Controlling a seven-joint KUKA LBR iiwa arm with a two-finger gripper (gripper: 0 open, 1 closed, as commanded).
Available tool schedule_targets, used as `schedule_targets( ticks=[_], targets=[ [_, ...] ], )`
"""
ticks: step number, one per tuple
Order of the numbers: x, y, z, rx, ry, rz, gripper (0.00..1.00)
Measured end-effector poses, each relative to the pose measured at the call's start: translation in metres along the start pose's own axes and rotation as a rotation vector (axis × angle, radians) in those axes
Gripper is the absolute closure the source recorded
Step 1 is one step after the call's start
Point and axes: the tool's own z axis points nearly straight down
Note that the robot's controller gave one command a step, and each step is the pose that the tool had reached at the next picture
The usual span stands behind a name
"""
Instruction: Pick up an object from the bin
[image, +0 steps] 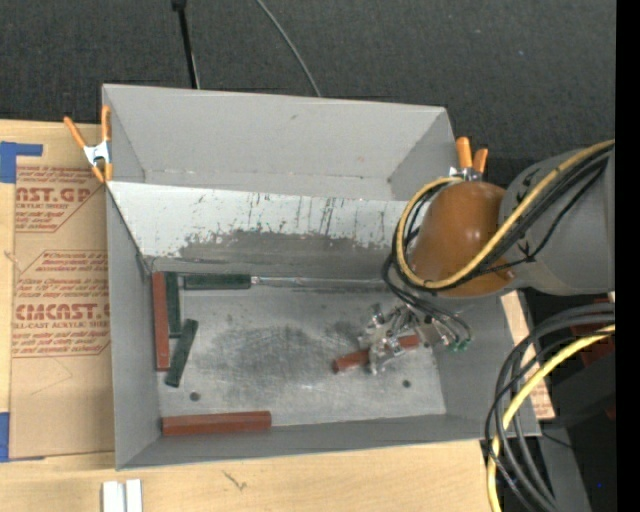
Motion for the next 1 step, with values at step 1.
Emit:
schedule_targets(
  ticks=[1],
  targets=[
    [0.0235,0.0061,-0.2159,-0.005,0.005,-0.148,1.0]
  ],
)
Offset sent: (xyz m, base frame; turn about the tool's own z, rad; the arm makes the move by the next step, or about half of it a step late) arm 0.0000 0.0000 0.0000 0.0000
